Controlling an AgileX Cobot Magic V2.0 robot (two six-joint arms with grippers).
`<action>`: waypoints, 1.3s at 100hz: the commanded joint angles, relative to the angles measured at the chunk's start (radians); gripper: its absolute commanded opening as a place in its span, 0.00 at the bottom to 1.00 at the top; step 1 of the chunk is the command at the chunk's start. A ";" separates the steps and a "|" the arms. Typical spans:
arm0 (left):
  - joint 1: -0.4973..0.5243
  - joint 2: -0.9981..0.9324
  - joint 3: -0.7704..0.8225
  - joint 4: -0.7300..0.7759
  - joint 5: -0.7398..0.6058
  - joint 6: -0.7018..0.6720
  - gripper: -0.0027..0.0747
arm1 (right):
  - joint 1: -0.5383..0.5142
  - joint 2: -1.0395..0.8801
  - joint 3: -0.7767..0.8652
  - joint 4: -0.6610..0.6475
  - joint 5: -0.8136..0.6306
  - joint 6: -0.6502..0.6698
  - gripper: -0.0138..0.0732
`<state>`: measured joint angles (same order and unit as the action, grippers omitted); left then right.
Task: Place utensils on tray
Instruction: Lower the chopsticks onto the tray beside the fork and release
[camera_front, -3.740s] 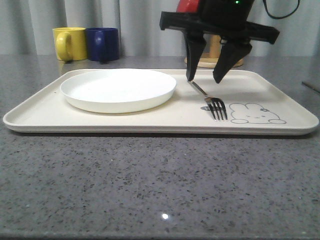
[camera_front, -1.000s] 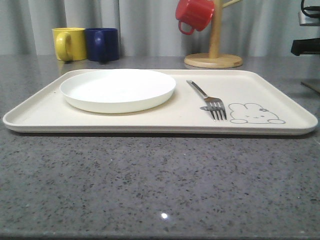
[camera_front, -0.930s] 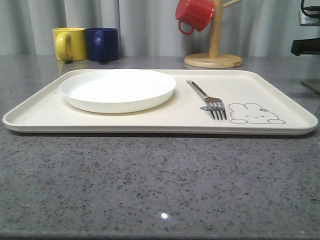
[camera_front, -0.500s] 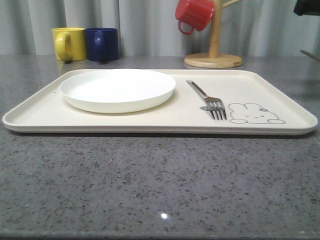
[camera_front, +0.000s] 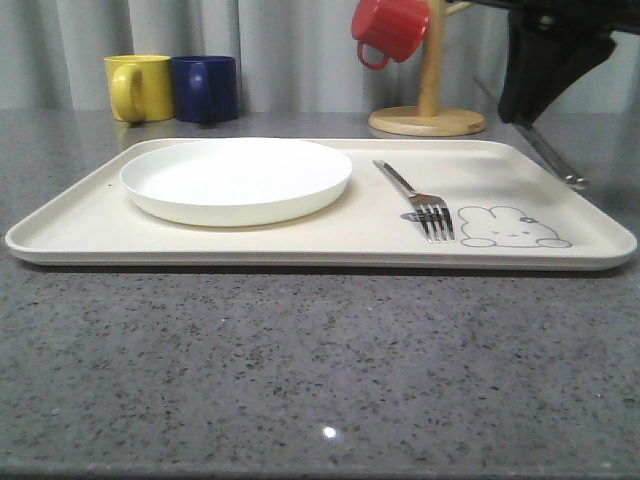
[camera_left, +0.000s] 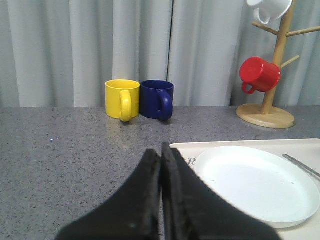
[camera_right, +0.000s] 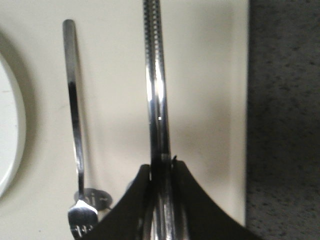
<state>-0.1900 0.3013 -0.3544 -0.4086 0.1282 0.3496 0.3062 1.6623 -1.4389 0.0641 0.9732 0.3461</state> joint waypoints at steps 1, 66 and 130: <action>-0.008 0.007 -0.029 -0.006 -0.077 -0.009 0.01 | 0.026 -0.011 -0.025 0.001 -0.060 0.021 0.13; -0.008 0.007 -0.029 -0.006 -0.077 -0.009 0.01 | 0.049 0.071 -0.025 0.032 -0.097 0.057 0.23; -0.008 0.007 -0.029 -0.006 -0.077 -0.009 0.01 | 0.041 0.044 -0.025 -0.054 -0.086 0.046 0.59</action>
<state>-0.1900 0.3013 -0.3544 -0.4086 0.1282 0.3496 0.3565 1.7839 -1.4389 0.0584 0.9038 0.4015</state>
